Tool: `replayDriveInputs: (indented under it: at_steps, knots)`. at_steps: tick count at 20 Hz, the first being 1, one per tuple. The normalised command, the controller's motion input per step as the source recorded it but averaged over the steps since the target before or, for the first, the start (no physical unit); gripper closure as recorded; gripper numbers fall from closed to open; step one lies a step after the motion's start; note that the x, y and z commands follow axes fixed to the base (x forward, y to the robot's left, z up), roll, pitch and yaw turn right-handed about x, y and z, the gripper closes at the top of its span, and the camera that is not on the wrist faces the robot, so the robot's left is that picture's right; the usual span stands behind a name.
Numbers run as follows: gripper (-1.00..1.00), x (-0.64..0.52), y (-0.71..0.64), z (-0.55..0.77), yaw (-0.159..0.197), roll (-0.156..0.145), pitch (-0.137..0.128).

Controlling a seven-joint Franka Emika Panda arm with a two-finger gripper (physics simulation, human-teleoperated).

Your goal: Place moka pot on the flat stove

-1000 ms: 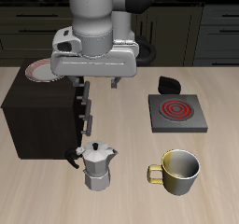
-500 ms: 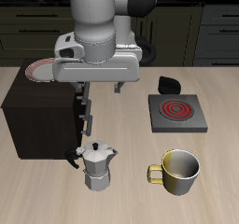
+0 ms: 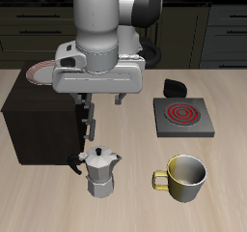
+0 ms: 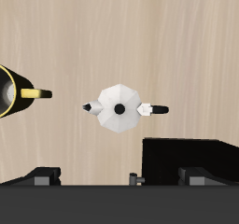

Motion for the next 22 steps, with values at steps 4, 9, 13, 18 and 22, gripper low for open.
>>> replayDriveInputs:
  at_steps: [4, 9, 13, 18, 22]
  knots:
    - [-1.00, 0.02, 0.01, -0.26, -0.057, 0.007, 0.021]
    - [-1.00, -0.01, 0.04, -0.07, -0.013, -0.006, -0.047]
    - [-1.00, 0.01, -0.05, -0.05, -0.022, -0.021, -0.045]
    - [-1.00, 0.04, 0.05, -0.16, 0.012, -0.003, -0.029]
    - [-1.00, 0.03, -0.01, -0.25, -0.016, -0.009, 0.006]
